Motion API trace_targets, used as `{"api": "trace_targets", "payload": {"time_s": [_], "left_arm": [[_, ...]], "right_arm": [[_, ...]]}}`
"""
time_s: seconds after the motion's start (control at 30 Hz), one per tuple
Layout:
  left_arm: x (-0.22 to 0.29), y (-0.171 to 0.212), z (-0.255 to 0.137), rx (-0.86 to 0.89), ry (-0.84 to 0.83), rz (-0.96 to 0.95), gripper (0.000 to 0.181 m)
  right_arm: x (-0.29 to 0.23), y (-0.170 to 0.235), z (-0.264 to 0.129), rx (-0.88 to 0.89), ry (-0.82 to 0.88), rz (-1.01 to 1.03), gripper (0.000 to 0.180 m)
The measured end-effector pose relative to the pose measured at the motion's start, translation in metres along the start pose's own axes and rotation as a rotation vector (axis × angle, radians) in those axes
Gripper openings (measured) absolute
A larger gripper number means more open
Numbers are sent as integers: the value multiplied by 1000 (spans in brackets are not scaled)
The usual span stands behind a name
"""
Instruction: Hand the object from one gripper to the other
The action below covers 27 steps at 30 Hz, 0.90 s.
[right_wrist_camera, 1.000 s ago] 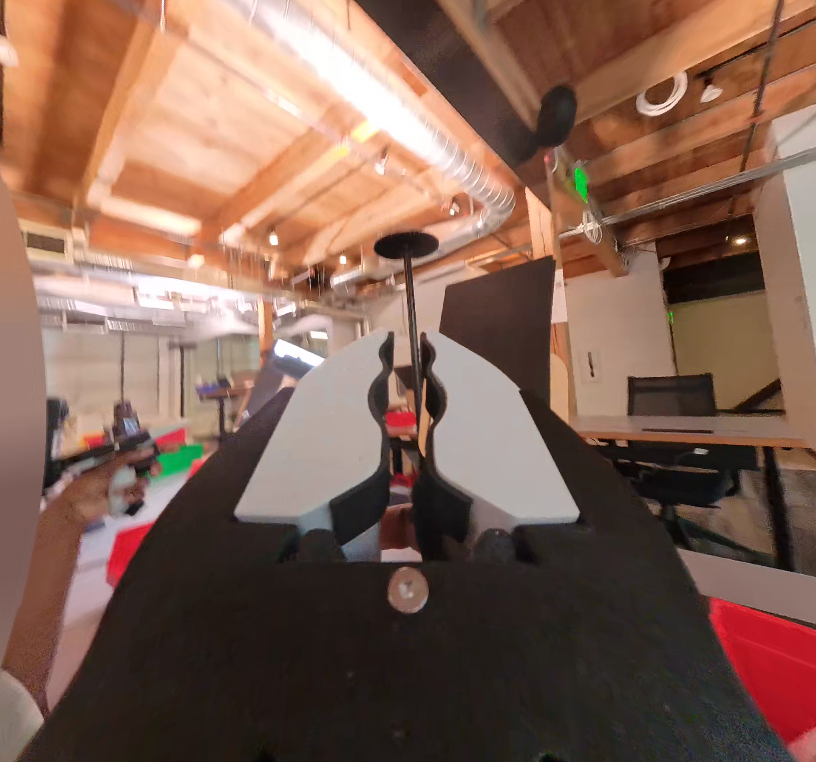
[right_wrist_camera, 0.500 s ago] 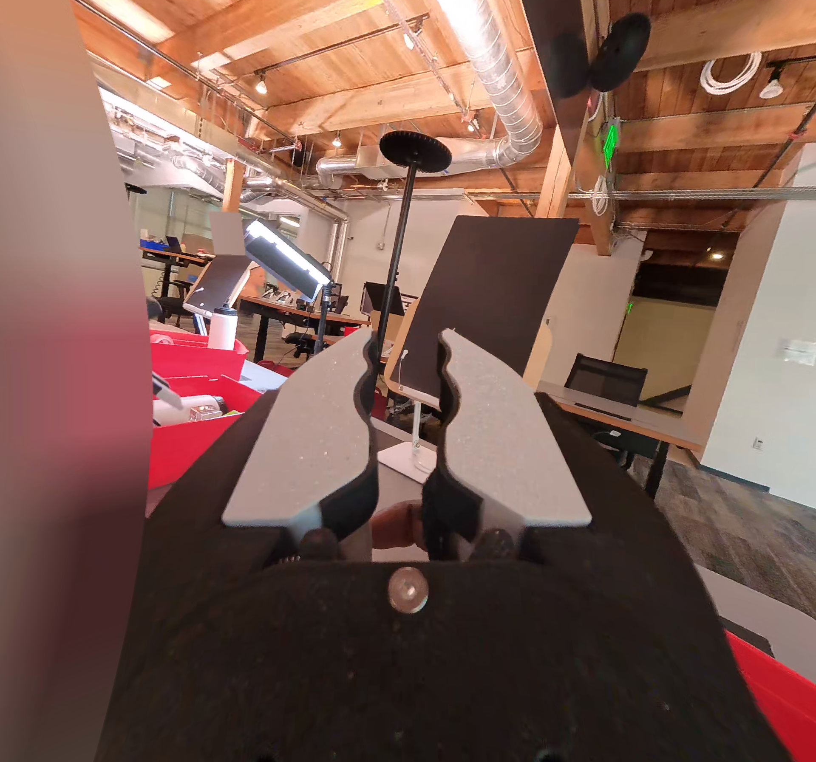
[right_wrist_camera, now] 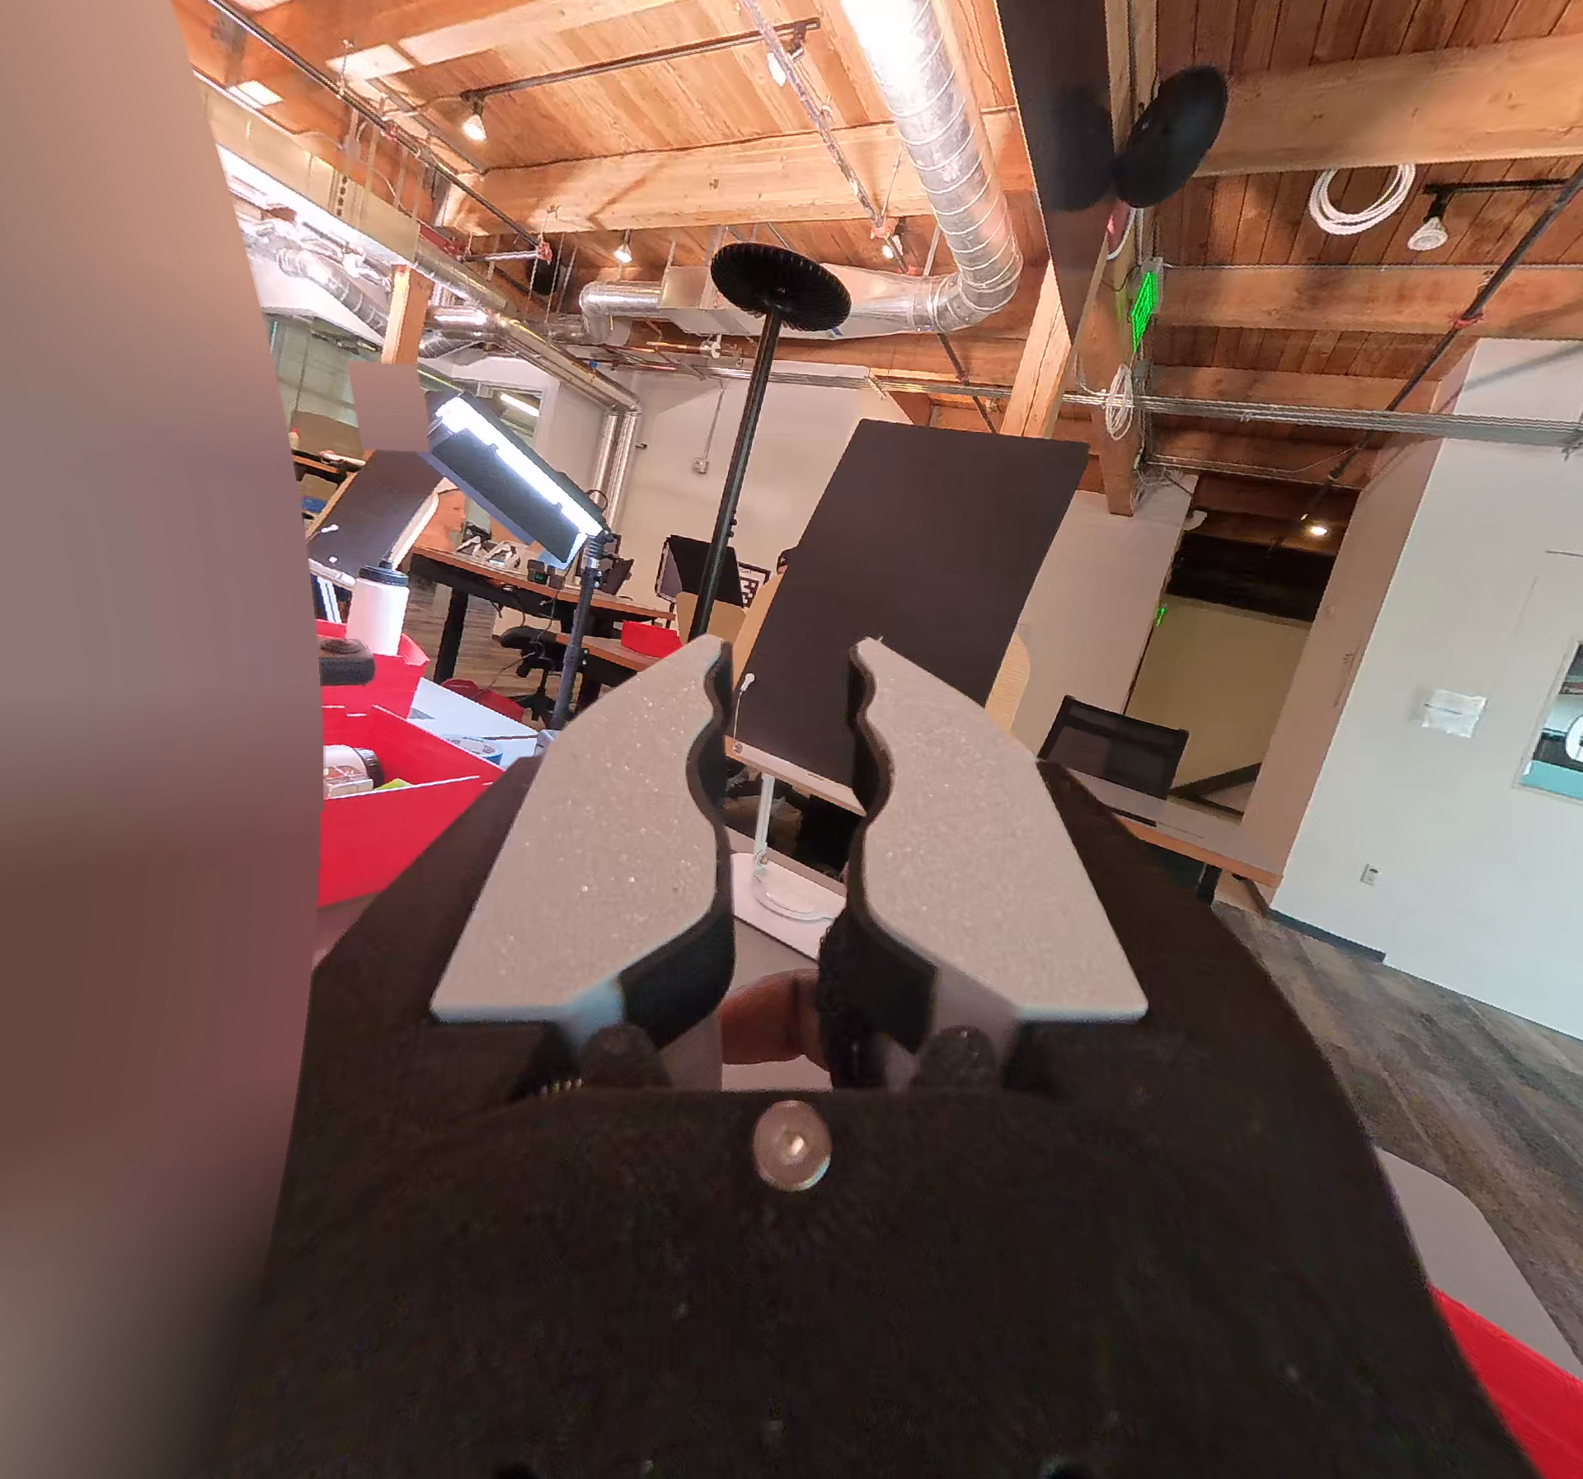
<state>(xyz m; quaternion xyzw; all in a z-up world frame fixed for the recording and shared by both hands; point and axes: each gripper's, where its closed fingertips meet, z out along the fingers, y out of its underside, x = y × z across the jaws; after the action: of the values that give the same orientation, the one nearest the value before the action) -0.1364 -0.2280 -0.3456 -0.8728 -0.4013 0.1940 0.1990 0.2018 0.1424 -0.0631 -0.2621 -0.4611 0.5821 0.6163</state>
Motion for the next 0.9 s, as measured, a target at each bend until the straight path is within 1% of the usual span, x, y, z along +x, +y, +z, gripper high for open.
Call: {"api": "trace_targets", "payload": {"time_s": [0.1,0.13,0.23,0.3,0.43,0.53,0.6,0.9], "left_arm": [[-3,8,9,-67,-43,16,47],[-4,11,11,-86,-45,22,40],[-3,12,12,-73,-20,8,33],[-1,9,9,-35,16,-5,28],[-3,-6,-6,85,34,-30,27],[-9,-21,-25,209,19,-56,26],[-16,-30,-41,301,-14,-81,22],[-25,-63,-119,685,-95,-114,22]], "right_arm": [[0,-1,-1,5,2,0,24],[0,-2,-1,8,1,0,24],[0,-2,-1,14,4,-1,24],[0,-2,-1,14,5,-4,24],[-1,-3,-1,22,4,-11,23],[-2,-2,0,17,5,-20,23],[-3,0,1,9,0,-19,23],[-10,6,5,-14,-19,-27,23]]}}
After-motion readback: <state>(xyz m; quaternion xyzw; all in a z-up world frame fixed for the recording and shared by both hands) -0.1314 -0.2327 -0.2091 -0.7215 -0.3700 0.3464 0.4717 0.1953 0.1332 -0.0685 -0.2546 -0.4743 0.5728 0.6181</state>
